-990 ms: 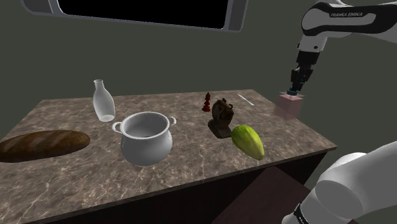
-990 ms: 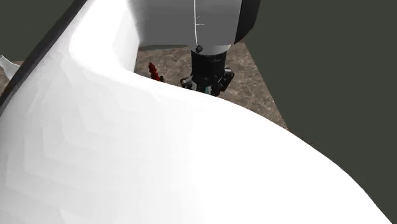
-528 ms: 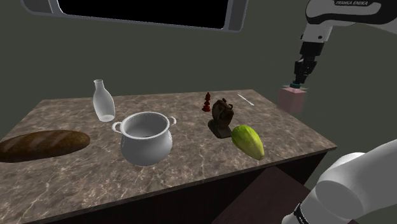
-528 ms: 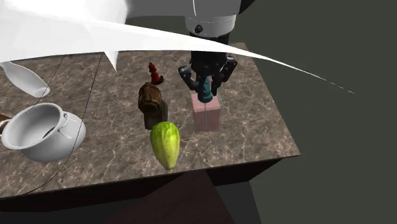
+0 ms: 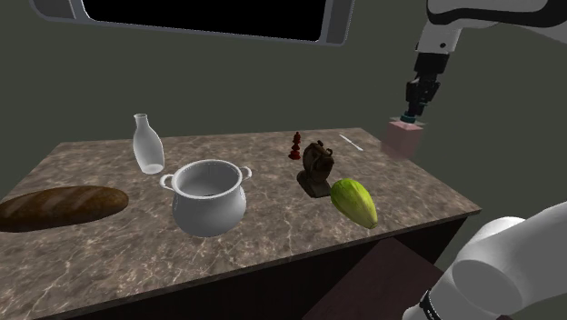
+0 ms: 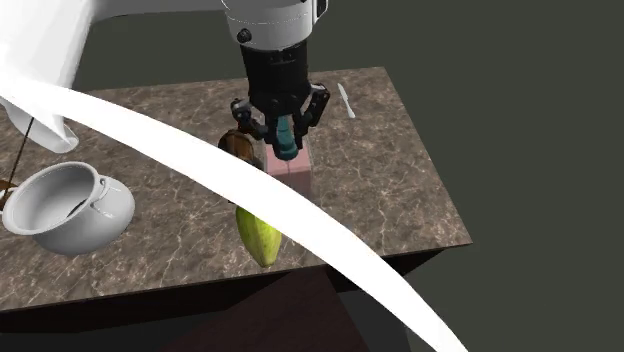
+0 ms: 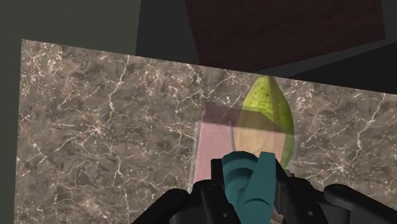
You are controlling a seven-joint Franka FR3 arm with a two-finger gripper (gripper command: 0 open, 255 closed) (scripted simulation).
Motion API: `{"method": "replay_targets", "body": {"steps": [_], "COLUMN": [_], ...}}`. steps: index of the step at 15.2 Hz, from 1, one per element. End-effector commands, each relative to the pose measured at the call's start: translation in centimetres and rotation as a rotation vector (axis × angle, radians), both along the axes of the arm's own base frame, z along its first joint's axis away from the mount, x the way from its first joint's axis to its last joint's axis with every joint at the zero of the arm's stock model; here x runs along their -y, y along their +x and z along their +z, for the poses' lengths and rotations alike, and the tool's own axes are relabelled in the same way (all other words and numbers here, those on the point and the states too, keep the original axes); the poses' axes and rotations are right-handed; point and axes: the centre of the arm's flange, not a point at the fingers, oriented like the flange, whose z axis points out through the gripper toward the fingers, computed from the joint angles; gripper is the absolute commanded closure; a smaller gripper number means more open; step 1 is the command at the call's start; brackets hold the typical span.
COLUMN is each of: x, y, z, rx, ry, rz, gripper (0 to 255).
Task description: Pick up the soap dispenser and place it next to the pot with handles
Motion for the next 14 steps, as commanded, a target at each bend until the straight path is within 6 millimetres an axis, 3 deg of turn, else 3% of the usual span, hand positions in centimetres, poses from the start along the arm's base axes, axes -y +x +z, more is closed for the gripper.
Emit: {"method": "replay_targets", "body": {"steps": [1, 14], "x": [-2.6, -18.8], "y": [0.7, 6.4], "z": [-0.1, 0.0], "rx": [0.0, 0.0], "ry": [-0.001, -0.001], "rz": [-0.002, -0.002], "gripper": [255, 255]}}
